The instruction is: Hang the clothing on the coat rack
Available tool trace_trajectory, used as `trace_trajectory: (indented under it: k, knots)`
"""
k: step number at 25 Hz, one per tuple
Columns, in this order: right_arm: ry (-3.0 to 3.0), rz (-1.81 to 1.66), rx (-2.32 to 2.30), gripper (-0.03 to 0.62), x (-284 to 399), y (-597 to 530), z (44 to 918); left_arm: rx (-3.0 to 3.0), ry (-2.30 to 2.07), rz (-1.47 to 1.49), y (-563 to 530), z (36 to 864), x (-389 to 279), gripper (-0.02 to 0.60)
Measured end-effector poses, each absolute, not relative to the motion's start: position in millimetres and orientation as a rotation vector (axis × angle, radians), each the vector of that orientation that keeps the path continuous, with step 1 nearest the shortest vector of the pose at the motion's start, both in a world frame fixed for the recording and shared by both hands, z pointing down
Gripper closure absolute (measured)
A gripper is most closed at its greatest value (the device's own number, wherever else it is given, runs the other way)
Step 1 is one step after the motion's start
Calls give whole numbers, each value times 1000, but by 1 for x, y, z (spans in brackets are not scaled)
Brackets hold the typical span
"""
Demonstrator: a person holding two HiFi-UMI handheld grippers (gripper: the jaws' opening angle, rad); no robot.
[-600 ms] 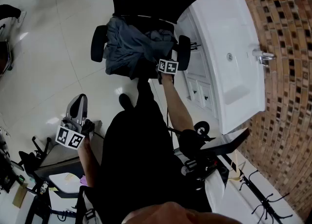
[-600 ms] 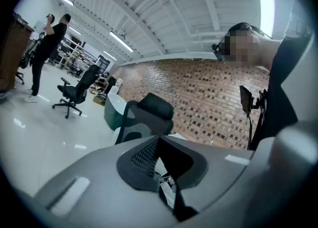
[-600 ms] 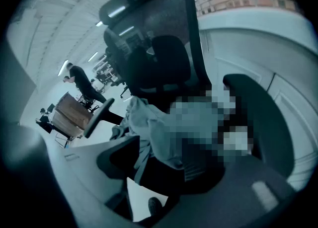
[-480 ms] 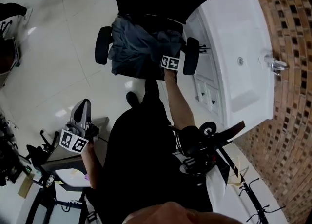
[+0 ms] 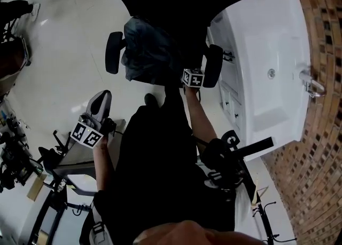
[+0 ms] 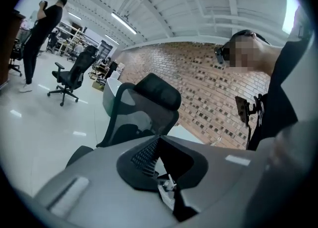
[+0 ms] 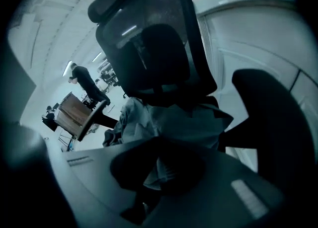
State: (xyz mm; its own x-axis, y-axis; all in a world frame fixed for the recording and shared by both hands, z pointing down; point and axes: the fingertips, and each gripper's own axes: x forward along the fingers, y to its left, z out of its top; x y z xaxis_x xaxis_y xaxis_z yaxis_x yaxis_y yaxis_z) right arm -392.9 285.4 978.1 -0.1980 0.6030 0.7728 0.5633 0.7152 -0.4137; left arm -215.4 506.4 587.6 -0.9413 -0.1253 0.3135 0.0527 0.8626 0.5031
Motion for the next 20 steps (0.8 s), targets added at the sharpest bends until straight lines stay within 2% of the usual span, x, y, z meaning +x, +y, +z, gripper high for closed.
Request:
trace_trajectory:
  k: [4,7,11,15,18,20]
  knots:
    - [-1951,55,-961,579,-396,270,913,132,-2574,-615,507,650,-243,578]
    - [-2007,60,-978,580,-402,261,870,231,-2441,-332,522,716,-267,578]
    - [-2077,89,-1022,580,-409,258,811,439,-2263,106,545,793,-336,578]
    - [-2108,134,-1078,580,-407,268,750,655,-2112,357,543,854,-392,548]
    - [-2154,132,-1061,582,-399,277,705,845,-2008,450,526,895,-421,485]
    - [-2186,111,-1065,582,-392,286,677,983,-1898,516,512,916,-424,385]
